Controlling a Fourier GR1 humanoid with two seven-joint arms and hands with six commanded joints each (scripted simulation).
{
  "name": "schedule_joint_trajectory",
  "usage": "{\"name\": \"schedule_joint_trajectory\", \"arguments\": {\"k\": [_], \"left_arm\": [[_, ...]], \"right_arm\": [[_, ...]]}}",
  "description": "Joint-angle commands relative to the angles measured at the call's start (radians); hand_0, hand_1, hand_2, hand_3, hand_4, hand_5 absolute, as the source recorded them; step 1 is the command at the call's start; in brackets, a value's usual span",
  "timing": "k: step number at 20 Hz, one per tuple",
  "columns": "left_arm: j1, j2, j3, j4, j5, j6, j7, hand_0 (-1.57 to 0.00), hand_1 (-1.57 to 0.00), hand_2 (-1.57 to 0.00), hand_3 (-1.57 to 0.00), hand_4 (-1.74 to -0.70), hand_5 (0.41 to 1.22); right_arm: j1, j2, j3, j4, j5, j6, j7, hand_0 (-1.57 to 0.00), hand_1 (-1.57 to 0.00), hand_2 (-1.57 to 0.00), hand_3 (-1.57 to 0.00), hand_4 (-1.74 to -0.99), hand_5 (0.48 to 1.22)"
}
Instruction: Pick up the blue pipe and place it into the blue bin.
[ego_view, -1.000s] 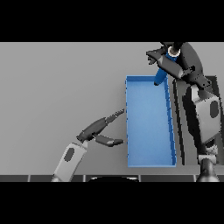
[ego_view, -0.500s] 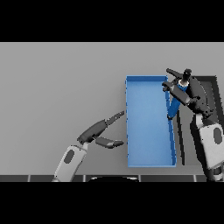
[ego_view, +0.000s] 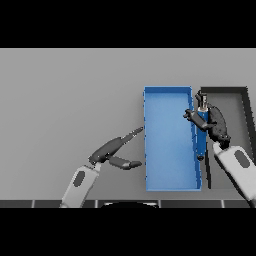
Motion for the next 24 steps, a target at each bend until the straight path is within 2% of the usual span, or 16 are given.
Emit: {"name": "schedule_joint_trajectory", "arguments": {"k": [1,2,4,5,7,8,11,17,21,22,24], "left_arm": [[0.004,0.002,0.0,-0.003,-0.001,0.001,0.005,0.0,0.0,0.0,0.0,-0.88,0.421],[0.003,0.002,-0.002,0.0,-0.004,0.001,0.004,0.0,0.0,0.0,0.0,-0.88,0.422],[0.003,-0.004,-0.01,-0.006,-0.011,0.007,0.001,0.0,0.0,0.0,0.0,-0.88,0.425],[0.005,-0.001,-0.009,-0.006,-0.015,0.01,0.004,0.0,0.0,0.0,0.0,-0.88,0.427],[0.005,-0.003,-0.006,-0.022,-0.009,0.015,0.003,0.0,0.0,0.0,0.0,-0.88,0.43],[0.008,0.002,-0.001,-0.019,-0.007,0.015,0.005,0.0,0.0,0.0,0.0,-0.88,0.429],[0.012,-0.005,-0.009,-0.022,-0.007,0.014,0.012,0.0,0.0,0.0,0.0,-0.89,0.428],[0.003,-0.007,-0.006,-0.009,-0.013,0.017,0.013,0.0,0.0,0.0,0.0,-0.89,0.428],[-0.005,-0.012,-0.006,0.001,-0.017,0.022,0.019,0.0,0.0,0.0,0.0,-0.89,0.429],[0.005,-0.008,-0.01,0.001,-0.023,0.024,-0.003,0.0,0.0,0.0,0.0,-0.89,0.431],[0.002,-0.006,-0.008,-0.005,-0.018,0.018,0.005,0.0,0.0,0.0,0.0,-0.89,0.431]], "right_arm": [[-0.005,-0.014,0.029,-0.003,-0.002,-0.024,0.001,-1.46,-1.34,-1.34,-0.79,-1.678,1.221],[-0.012,-0.029,0.05,0.006,-0.007,-0.039,0.001,-1.17,-1.07,-1.07,-0.63,-1.592,1.221],[-0.046,-0.052,0.111,0.038,-0.018,-0.048,-0.001,-0.75,-0.68,-0.68,-0.4,-1.413,1.221],[-0.072,-0.08,0.15,0.051,-0.033,-0.015,0.001,-0.6,-0.55,-0.55,-0.32,-1.337,1.221],[-0.116,-0.128,0.226,0.063,-0.052,0.042,-0.002,-0.38,-0.35,-0.35,-0.21,-1.219,1.137],[-0.127,-0.156,0.269,0.071,-0.075,0.052,0.015,-0.31,-0.28,-0.28,-0.16,-1.175,1.084],[-0.172,-0.211,0.379,0.101,-0.132,0.079,0.015,-0.16,-0.14,-0.14,-0.08,-1.083,0.934],[-0.284,-0.25,0.551,0.148,-0.186,0.087,0.015,-0.04,-0.04,-0.04,-0.02,-1.046,0.759],[-0.305,-0.258,0.601,0.146,-0.187,0.077,0.015,-0.02,-0.01,-0.01,-0.01,-1.03,0.682],[-0.317,-0.271,0.599,0.15,-0.193,0.092,0.015,-0.01,-0.01,-0.01,-0.01,-1.022,0.672],[-0.326,-0.271,0.612,0.146,-0.207,0.098,0.012,-0.01,-0.01,-0.01,0.0,-1.022,0.665]]}}
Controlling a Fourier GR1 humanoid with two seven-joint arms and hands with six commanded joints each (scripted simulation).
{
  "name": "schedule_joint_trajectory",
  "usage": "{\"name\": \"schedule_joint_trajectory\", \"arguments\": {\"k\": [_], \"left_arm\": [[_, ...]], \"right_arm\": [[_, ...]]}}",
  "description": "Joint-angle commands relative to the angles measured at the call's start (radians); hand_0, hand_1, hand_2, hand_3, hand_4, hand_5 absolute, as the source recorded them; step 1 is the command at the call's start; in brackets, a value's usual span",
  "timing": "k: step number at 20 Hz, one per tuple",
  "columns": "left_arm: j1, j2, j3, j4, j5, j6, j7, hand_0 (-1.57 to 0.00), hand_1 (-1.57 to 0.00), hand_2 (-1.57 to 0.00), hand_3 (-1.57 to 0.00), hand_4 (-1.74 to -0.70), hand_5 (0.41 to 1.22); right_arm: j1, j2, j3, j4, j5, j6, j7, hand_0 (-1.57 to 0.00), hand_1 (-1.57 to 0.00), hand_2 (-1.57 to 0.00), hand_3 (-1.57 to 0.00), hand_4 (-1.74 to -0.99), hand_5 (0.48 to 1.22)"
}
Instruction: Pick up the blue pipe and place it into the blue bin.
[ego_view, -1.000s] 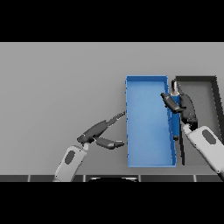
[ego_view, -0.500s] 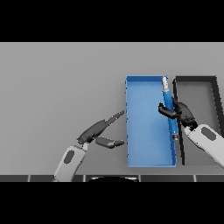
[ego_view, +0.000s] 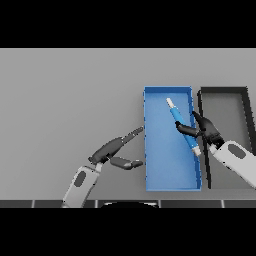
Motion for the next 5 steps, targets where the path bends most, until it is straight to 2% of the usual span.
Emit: {"name": "schedule_joint_trajectory", "arguments": {"k": [1,5], "left_arm": [[-0.001,0.0,0.002,0.0,0.003,-0.001,0.001,0.0,0.0,0.0,0.0,-0.88,0.431],[-0.008,0.0,0.008,0.008,0.005,-0.001,-0.001,0.0,0.0,0.0,0.0,-0.88,0.431]], "right_arm": [[0.001,-0.003,0.0,-0.002,-0.003,-0.003,0.003,-0.01,-0.01,-0.01,0.0,-1.022,0.661],[-0.006,-0.008,0.017,-0.006,-0.006,-0.003,-0.009,-0.01,-0.01,-0.01,0.0,-1.022,0.643]]}}
